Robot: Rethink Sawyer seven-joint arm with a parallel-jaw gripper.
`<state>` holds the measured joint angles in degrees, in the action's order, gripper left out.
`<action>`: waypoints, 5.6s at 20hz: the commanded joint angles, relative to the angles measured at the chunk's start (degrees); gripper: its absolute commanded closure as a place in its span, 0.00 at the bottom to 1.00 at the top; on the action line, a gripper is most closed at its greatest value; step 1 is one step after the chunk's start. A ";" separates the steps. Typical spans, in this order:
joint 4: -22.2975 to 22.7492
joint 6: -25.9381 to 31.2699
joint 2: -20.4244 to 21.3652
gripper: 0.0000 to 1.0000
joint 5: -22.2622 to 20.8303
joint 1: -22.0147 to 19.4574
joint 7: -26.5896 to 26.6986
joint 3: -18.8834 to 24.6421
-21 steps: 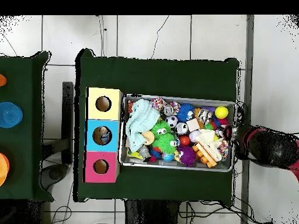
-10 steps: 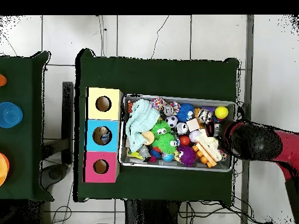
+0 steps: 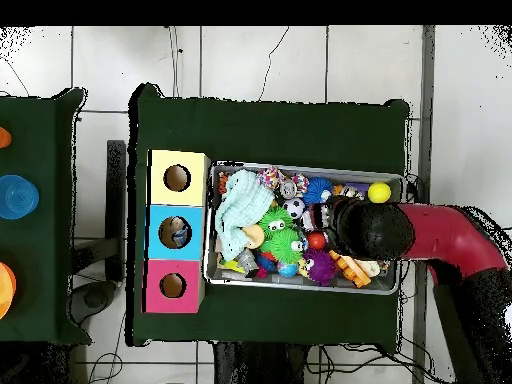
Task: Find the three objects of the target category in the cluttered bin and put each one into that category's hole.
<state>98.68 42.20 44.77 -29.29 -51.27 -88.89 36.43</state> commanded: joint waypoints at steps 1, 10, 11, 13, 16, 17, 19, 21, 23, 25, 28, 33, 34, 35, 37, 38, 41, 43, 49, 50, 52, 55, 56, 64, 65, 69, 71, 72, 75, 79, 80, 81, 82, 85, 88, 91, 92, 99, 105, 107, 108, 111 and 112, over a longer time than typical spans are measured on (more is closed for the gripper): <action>6.20 -1.44 0.35 0.00 1.88 0.84 -12.32 -8.60; 3.90 1.23 -0.18 0.00 2.51 5.00 -13.83 -15.68; 3.69 1.17 -0.33 0.00 2.80 5.23 -13.87 -16.25; 3.03 1.14 -0.74 0.00 3.33 5.74 -13.93 -17.44; 2.17 1.13 -1.61 0.00 4.14 6.25 -13.48 -18.81; 2.13 0.88 -1.79 0.00 4.47 6.50 -13.52 -19.19; 2.14 0.18 -2.52 0.00 5.39 6.96 -13.83 -19.64; 2.00 -0.48 -3.01 0.00 6.18 7.79 -14.53 -20.43; 1.83 -1.28 -3.16 0.00 7.06 8.50 -14.65 -21.12; 1.64 -1.99 -3.49 0.00 7.83 8.85 -13.97 -21.58; 1.71 -2.86 -3.99 0.00 9.13 8.90 -12.97 -21.86; 1.84 -2.86 -3.13 0.00 11.80 9.55 -13.11 -22.65; 1.87 -2.07 -2.92 0.00 13.11 10.18 -15.03 -23.57; 1.49 -1.87 -3.19 0.00 13.48 10.80 -15.98 -24.33; -1.15 -1.61 -5.02 0.00 12.19 13.02 -18.14 -27.29; -2.10 -2.80 -5.30 0.00 11.51 13.05 -17.07 -27.52; -2.77 -2.74 -5.21 0.00 12.26 13.20 -16.02 -28.55; -2.82 -2.54 -5.03 0.00 12.49 13.18 -14.65 -28.70; -3.18 -5.82 -4.73 0.00 11.24 13.97 -10.85 -27.80; -3.08 -6.01 -4.45 0.00 10.91 14.69 -11.06 -28.05; -2.86 -6.48 -3.51 0.00 9.97 16.60 -11.28 -28.42; -1.96 -6.45 -2.35 0.00 10.00 18.98 -11.45 -28.89; -1.09 -6.93 -2.04 0.00 10.54 19.62 -11.90 -28.91; 1.74 -7.44 -1.19 0.00 14.02 22.19 -11.68 -28.56; 1.74 -7.56 -1.23 0.00 14.14 22.15 -11.18 -28.45; 2.45 -9.75 -2.47 0.00 14.66 19.19 -6.50 -25.65; 3.34 -11.29 -3.07 0.00 14.83 17.20 -4.48 -24.16; 4.26 -12.77 -3.70 0.00 15.15 15.23 -3.05 -22.53; 4.92 -14.23 -4.97 0.00 15.05 12.47 -1.11 -20.21; 3.62 -15.28 -6.73 0.00 13.39 12.24 -2.50 -20.59; 3.17 -15.22 -7.26 0.00 13.11 12.37 -2.88 -20.83; 2.86 -14.90 -7.53 0.00 13.04 12.56 -3.16 -21.03; 2.47 -14.28 -7.81 0.00 13.19 13.05 -3.54 -21.22; 2.05 -14.43 -7.73 0.00 13.35 15.96 -6.69 -22.91; 0.80 -14.36 -8.07 0.00 13.89 20.71 -11.45 -25.84; 0.04 -14.03 -8.64 0.00 15.28 23.00 -13.21 -26.94; -0.35 -13.72 -8.73 0.00 15.80 23.94 -13.86 -27.46; -1.91 -12.42 -9.79 0.00 19.35 25.62 -13.98 -28.32; -1.87 -16.04 -13.56 0.00 20.97 27.41 -18.29 -33.73; -1.02 -15.80 -13.07 0.00 21.70 27.20 -17.70 -34.27; -0.22 -15.69 -12.38 0.00 22.12 27.06 -17.25 -34.24; 2.30 -15.89 -10.32 0.00 23.22 27.69 -17.34 -35.00; 4.10 -16.30 -8.90 0.00 23.43 28.33 -18.07 -35.87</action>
<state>98.51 29.41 34.60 -9.20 -23.64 -90.51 3.72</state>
